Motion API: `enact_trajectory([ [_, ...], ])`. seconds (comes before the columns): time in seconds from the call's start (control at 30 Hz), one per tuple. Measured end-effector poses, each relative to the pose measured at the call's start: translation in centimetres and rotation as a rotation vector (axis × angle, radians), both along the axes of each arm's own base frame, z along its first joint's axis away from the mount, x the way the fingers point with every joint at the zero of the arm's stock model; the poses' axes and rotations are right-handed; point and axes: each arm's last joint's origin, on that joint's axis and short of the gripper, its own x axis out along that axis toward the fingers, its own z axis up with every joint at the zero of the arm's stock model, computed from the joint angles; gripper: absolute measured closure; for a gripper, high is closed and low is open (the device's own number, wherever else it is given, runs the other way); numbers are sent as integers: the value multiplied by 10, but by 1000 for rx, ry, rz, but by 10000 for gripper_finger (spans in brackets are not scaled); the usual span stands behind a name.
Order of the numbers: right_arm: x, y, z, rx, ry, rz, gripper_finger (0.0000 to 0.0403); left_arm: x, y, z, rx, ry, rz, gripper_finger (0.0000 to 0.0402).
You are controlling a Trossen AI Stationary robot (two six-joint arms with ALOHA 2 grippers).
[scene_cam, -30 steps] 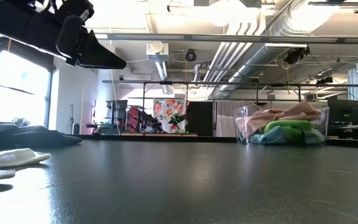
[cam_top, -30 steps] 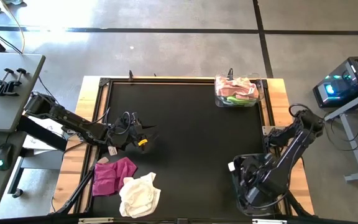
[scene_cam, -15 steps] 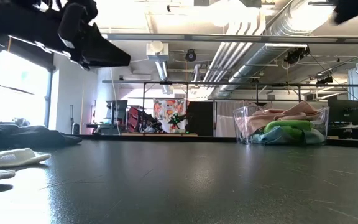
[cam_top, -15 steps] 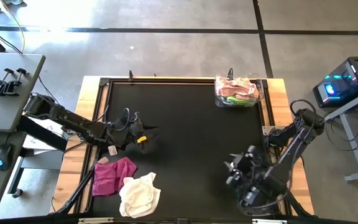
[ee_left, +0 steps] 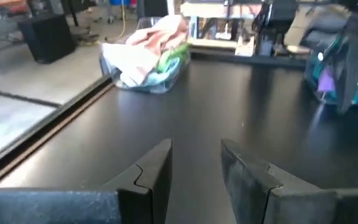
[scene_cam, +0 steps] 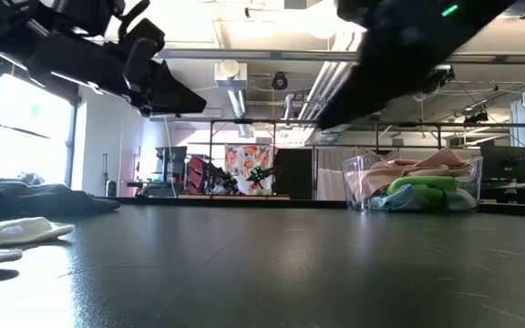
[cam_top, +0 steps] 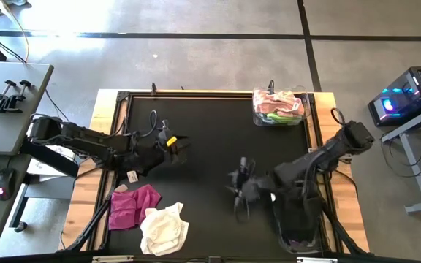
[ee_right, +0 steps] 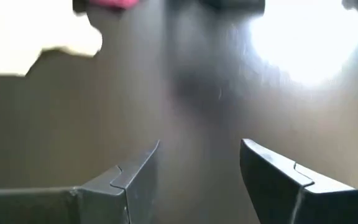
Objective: Sort towels by color in basket
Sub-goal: Put the black towel into the bottom transparent bin
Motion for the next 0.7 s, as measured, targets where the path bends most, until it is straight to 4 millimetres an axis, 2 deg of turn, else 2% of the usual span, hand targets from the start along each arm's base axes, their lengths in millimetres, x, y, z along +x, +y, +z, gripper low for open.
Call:
enact_trajectory([
  [0.17,15,-56,-13,-2,-171,45,192,-1,21,2,-18,-18,-44,277],
  [0.37,13,-119,-21,94,-332,29,192,-5,42,3,32,-23,47,277],
  [0.5,12,-146,-19,55,-367,8,192,-7,50,4,113,3,64,277],
  [0.7,11,-172,-11,-105,-422,2,192,-8,56,7,251,25,60,277],
])
